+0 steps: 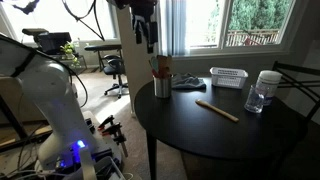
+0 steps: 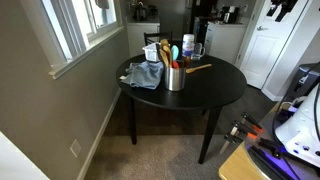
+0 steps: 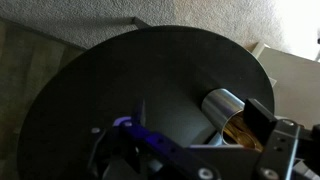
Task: Put the spatula inside the silver object
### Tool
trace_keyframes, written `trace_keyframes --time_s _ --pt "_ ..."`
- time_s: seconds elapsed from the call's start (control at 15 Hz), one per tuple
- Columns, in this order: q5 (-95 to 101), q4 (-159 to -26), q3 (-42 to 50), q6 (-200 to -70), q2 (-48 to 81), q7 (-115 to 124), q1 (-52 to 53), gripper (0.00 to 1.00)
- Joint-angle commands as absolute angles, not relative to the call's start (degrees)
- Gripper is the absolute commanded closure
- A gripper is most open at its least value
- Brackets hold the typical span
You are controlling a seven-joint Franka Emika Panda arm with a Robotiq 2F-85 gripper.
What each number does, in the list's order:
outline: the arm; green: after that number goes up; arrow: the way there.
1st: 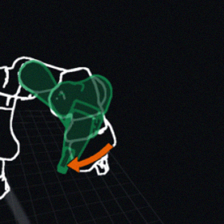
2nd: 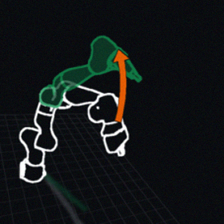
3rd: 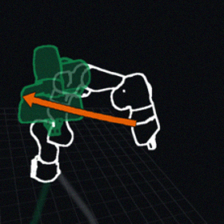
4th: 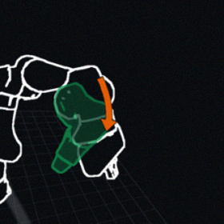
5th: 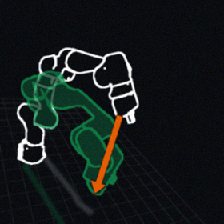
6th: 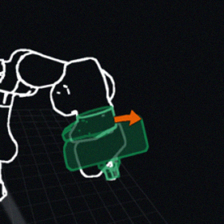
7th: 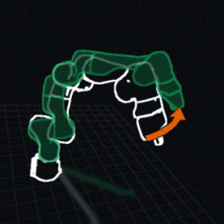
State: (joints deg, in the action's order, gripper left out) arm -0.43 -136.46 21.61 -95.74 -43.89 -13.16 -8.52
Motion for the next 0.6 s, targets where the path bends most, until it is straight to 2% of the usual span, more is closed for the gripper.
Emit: trace_keyframes --time_s 0.0,0.53 --pt "-1.08 -136.30 20.83 -95.60 -43.48 -13.86 -9.68 0.00" --pt "-1.08 -136.30 20.84 -95.60 -43.48 -13.86 -9.68 0.00"
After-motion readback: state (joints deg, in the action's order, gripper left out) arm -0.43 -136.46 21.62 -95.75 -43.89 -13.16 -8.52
